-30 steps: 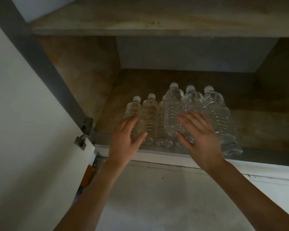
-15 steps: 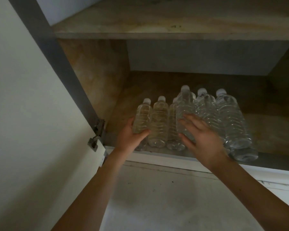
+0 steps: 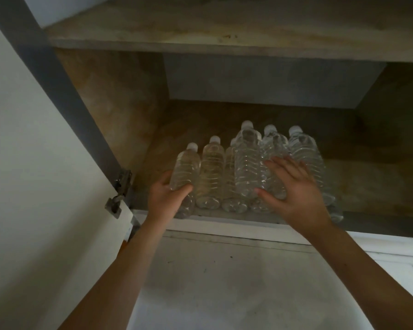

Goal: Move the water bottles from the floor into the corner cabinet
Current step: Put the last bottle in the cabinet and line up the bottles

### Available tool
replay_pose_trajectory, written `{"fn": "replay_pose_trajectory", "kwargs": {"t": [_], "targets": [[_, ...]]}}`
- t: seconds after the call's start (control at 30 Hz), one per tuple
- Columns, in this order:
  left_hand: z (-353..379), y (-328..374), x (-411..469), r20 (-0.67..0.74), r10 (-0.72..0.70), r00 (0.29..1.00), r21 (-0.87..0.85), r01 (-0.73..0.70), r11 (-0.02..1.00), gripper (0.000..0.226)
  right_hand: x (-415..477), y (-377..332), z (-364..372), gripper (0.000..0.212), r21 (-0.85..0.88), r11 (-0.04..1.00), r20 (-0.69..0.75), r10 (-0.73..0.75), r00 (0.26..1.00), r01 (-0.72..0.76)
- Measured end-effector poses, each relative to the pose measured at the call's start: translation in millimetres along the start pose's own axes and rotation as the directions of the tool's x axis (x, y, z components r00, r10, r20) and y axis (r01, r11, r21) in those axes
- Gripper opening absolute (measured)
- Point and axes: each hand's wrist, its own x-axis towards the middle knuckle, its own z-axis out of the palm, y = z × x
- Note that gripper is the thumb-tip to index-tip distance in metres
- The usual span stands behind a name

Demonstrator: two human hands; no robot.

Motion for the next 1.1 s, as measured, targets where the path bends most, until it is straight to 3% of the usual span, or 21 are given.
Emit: {"fn": "replay_pose_trajectory", "kwargs": {"t": [0.1, 0.23, 0.43, 0.83, 0.93, 1.1], "targets": [[-2.9, 6.4, -5.7, -0.028, 0.002, 1.0, -0.053, -0.004, 0.999, 0.028, -6.2, 4.1, -5.3, 0.065, 0.122, 0.992, -0.037, 0.048, 0.998, -0.043], [-0.8, 27.8, -12.5, -0.029, 0.025, 0.999, -0.118, -0.028, 0.993, 0.028, -8.5, 15.8, -12.7, 0.059, 0.119, 0.99, -0.089, 0.089, 0.992, -0.078], [23.3, 50.5, -22.5, 0.039, 0.092, 0.995, -0.08, -0.089, 0.993, 0.042, -19.1, 28.9, -16.3, 0.06, 0.145, 0.981, -0.112, 0.146, 0.983, -0.129], [74.9, 59.6, -27.3, 0.036, 0.173, 0.984, 0.124, -0.176, 0.977, 0.028, -27.7, 44.0, -9.7, 0.06, 0.252, 0.951, -0.093, 0.21, 0.973, -0.181], [77.1, 56.3, -29.0, 0.102, 0.19, 0.977, 0.155, -0.204, 0.967, 0.031, -29.9, 47.6, -8.9, 0.055, 0.265, 0.948, -0.082, 0.204, 0.976, -0.176], [61.1, 41.9, -35.7, 0.306, 0.185, 0.934, 0.131, -0.234, 0.963, 0.065, -36.4, 56.4, -10.1, 0.049, 0.369, 0.919, -0.051, 0.169, 0.984, -0.139]]}}
